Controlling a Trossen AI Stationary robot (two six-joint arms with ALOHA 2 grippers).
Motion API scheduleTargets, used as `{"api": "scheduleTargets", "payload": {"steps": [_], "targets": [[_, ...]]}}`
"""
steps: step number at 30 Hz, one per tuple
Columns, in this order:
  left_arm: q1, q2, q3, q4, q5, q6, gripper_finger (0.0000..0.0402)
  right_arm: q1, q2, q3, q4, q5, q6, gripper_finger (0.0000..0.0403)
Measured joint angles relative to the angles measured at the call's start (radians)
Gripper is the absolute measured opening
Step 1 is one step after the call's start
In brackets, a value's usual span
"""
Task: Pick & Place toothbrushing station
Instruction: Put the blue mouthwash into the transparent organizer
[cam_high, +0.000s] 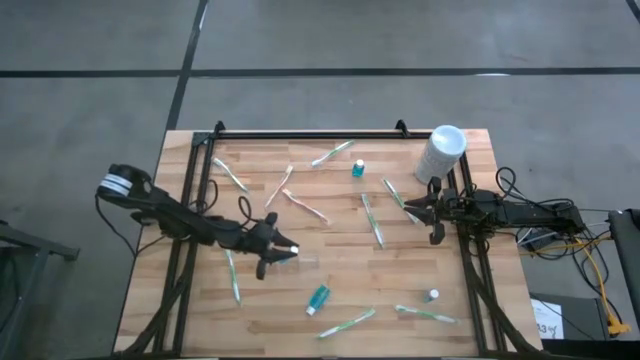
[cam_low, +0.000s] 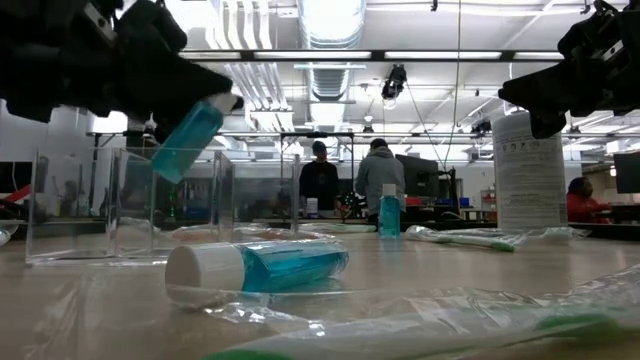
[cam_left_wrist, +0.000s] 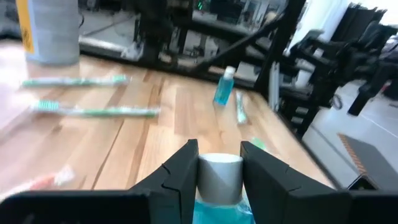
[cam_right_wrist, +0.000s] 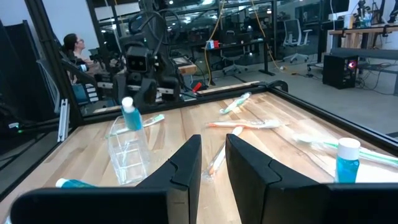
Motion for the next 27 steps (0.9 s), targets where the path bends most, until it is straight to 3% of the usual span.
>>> {"api": "scheduleTargets", "payload": {"steps": [27], "targets": [[0.0,0.038,0.019,0.027,-0.004,-0.11,0.0115,0.0,0.0,0.0,0.0,0.0,0.0,0.0068]]}}
